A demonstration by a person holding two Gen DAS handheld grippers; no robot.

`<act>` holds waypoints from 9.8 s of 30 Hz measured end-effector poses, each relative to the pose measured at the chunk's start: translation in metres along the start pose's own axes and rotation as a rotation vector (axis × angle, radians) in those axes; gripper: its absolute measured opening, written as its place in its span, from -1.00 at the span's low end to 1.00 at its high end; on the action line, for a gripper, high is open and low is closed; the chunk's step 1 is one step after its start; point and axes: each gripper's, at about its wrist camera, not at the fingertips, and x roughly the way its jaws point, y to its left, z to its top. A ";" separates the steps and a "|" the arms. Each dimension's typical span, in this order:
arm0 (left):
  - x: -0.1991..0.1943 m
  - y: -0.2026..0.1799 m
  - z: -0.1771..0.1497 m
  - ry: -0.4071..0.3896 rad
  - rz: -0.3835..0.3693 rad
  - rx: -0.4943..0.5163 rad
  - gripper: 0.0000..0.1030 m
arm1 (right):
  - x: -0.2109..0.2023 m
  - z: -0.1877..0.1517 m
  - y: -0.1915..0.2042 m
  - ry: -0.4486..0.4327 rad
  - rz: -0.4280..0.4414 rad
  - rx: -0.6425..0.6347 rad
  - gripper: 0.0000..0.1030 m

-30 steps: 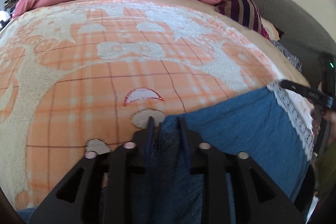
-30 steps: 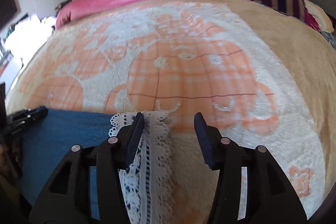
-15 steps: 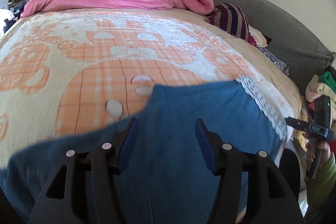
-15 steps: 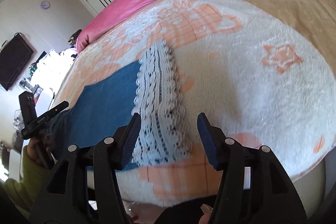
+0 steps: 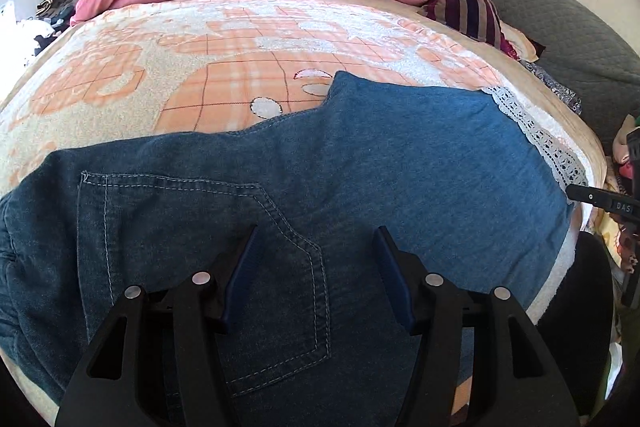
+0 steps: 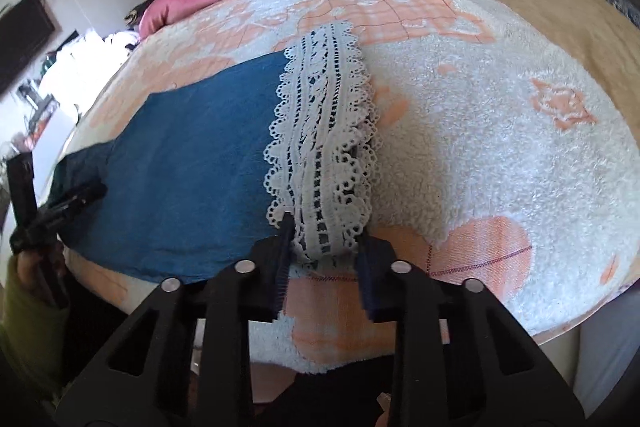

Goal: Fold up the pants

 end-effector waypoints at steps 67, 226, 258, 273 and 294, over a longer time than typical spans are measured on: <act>-0.025 0.001 -0.023 0.023 0.211 0.107 0.86 | 0.038 0.010 0.093 0.019 -0.136 -0.173 0.82; 0.047 0.052 0.074 0.039 -0.752 -0.423 0.21 | 0.035 -0.033 0.250 -0.174 0.045 -0.639 -0.22; 0.041 0.059 0.073 0.043 -0.441 -0.314 0.08 | 0.018 -0.035 0.264 -0.111 0.287 -0.613 -0.24; -0.051 0.041 -0.023 -0.018 -0.424 -0.365 0.21 | 0.021 0.001 0.173 -0.149 0.179 -0.393 -0.11; -0.058 -0.013 -0.048 0.045 -0.342 -0.345 -0.59 | 0.036 -0.014 0.156 -0.069 0.270 -0.313 0.12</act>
